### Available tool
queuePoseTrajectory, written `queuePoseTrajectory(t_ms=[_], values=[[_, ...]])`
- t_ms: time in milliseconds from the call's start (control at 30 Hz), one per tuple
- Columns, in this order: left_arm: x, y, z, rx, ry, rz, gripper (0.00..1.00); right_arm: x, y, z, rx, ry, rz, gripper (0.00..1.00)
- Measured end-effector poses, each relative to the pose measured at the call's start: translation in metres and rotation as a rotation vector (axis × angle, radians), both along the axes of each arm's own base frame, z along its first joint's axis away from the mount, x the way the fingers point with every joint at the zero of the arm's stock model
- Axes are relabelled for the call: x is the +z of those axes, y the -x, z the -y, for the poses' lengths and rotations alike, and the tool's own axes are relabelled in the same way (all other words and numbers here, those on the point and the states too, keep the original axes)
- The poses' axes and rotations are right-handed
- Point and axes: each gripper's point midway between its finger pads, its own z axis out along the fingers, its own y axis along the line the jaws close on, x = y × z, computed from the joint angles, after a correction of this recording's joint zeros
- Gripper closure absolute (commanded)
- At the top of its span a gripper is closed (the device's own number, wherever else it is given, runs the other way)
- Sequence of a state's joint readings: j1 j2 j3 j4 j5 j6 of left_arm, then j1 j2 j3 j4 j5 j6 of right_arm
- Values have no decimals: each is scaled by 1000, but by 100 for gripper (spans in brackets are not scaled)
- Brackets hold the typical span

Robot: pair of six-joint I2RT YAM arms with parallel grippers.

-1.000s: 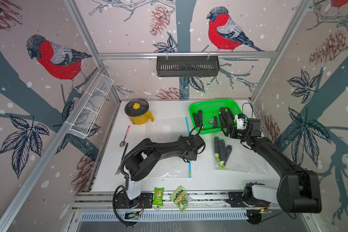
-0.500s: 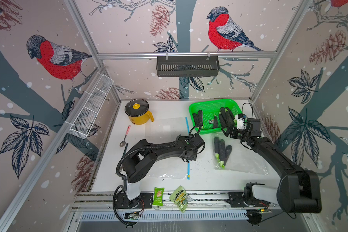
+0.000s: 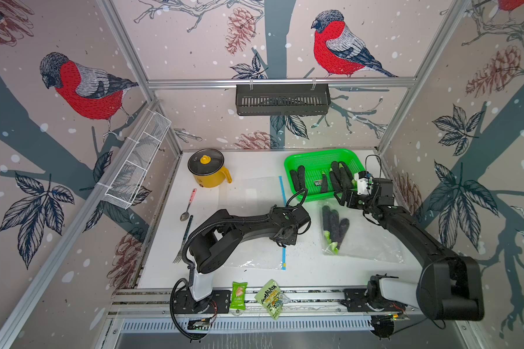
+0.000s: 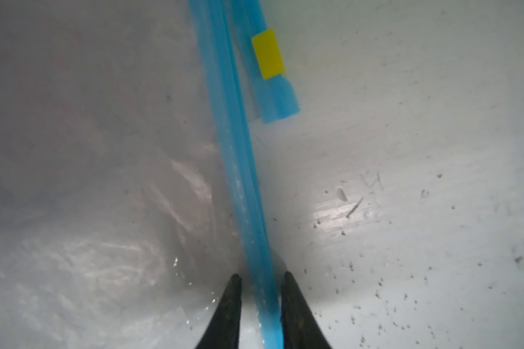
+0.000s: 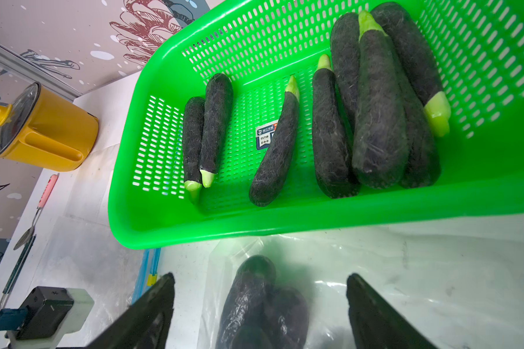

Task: Place the eggplant in a zip-top bag and seal the zipper
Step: Pick up the zipper food storage bag at the center of the board.

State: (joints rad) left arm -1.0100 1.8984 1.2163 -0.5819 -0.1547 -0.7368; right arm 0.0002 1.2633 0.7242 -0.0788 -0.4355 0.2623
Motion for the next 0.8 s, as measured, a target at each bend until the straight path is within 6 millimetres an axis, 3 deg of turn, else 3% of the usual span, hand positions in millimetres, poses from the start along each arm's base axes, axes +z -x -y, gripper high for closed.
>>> queuePoseTrajectory(t_ms=[367,567,800], values=[[1,-1,0,5,-5,8,93,-1,0,3,-6,1,-4,13],[17,-4,4,4,31,27,100,7,4,-5,6,22,12,14],[28,-5,6,4,55,40,100,3,6,-13,20,40,2,14]])
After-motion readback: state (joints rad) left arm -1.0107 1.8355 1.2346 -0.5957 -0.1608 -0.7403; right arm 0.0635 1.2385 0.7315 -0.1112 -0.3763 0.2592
